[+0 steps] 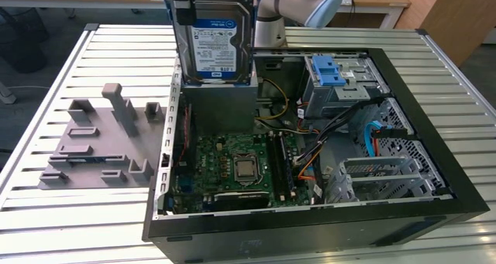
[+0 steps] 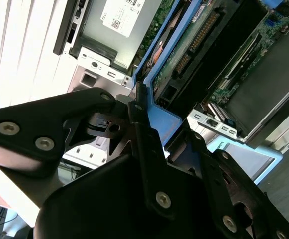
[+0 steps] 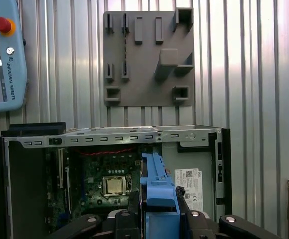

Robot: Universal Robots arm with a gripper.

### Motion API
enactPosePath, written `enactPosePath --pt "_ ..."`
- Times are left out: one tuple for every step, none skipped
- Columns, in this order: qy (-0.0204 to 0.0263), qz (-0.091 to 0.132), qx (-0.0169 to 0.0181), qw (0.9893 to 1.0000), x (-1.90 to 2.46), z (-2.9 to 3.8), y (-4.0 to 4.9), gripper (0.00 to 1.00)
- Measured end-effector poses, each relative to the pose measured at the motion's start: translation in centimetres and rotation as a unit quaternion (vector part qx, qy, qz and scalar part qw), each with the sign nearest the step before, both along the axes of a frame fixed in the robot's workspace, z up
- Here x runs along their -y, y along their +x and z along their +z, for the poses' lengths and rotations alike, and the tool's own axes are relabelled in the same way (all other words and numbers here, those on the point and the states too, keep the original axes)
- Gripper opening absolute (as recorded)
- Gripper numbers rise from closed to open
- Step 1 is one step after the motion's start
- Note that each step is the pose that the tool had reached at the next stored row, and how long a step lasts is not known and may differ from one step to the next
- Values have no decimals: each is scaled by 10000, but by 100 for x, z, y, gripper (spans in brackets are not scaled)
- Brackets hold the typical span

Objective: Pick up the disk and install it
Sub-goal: 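Pick up the disk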

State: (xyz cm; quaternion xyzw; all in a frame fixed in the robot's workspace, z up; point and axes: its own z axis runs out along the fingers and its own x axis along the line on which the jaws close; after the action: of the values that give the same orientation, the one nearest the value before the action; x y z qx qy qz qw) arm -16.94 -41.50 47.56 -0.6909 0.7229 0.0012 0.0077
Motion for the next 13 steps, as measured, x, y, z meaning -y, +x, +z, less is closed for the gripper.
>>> enactPosePath --pt "0 0 0 10000 1 0 10 36" --pt "0 0 0 10000 2 0 20 36" --pt "0 0 0 10000 3 0 31 36" --pt "0 0 0 10000 4 0 40 36" --pt "0 0 1 10000 5 0 50 36" --pt "0 0 0 10000 7 -1 60 36" --pt "0 -1 0 10000 7 0 70 36" --pt "0 -1 0 10000 9 0 80 36" --pt "0 -1 0 10000 10 0 90 36" --pt "0 -1 0 10000 11 0 100 36" --pt "0 -1 0 10000 12 0 111 36" --pt "0 -1 0 10000 13 0 120 36" --pt "0 -1 0 10000 14 0 130 36"
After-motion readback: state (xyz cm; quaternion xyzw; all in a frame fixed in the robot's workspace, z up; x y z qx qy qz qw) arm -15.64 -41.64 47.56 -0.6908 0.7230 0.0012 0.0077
